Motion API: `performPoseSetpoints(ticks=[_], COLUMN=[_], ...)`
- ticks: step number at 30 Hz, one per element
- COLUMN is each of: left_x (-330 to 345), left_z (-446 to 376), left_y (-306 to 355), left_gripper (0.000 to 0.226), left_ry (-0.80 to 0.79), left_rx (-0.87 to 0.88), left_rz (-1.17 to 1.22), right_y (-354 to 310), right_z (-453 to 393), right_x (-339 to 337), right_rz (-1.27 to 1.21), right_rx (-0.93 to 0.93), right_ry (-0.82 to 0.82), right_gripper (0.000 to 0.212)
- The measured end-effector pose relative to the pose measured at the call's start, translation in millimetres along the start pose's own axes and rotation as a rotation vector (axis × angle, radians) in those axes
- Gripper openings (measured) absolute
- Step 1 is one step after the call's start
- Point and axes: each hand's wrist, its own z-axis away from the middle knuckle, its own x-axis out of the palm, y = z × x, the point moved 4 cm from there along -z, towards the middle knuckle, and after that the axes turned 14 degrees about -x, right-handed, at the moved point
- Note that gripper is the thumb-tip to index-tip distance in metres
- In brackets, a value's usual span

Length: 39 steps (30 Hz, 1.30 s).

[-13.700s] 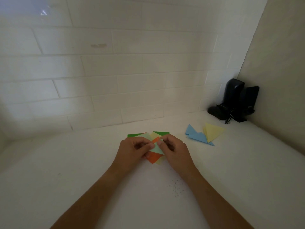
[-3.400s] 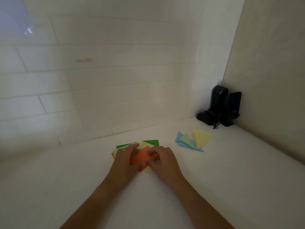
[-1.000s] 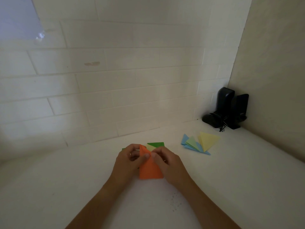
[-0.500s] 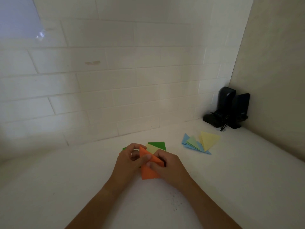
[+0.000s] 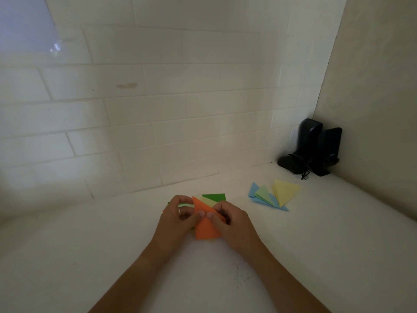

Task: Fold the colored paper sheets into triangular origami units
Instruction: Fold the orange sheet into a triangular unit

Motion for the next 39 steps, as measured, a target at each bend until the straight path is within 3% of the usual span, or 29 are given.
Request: performPoseSetpoints(ticks=[7, 15, 18, 22, 39], left_x=[12, 9, 8, 6, 3], left_z=[9, 9, 7, 5, 3], left_y=[7, 9, 8, 6, 4], left_gripper=[0.019, 0.021, 0.026, 0.029, 0.033], left_ry=[-0.104, -0.057, -0.047, -0.025, 0.022], left_rx=[0.161, 0.242, 0.25, 0.206, 0.189], left_rz=[-0.248, -0.302, -0.294, -0.294, -0.109], right_y=[-7, 3, 2, 5, 2], right_z=[-1, -1, -1, 0, 0], right_x=[-3, -5, -3, -5, -5], right_rz=[-0.053, -0.083, -0.097, -0.077, -0.164], right_rx=[0.019, 0.042, 0.029, 0.025, 0.054], right_ry=[0.068, 0.074, 0.046, 0.058, 0.067], right_gripper=[0.003, 0.004, 0.014, 0.004, 0.006])
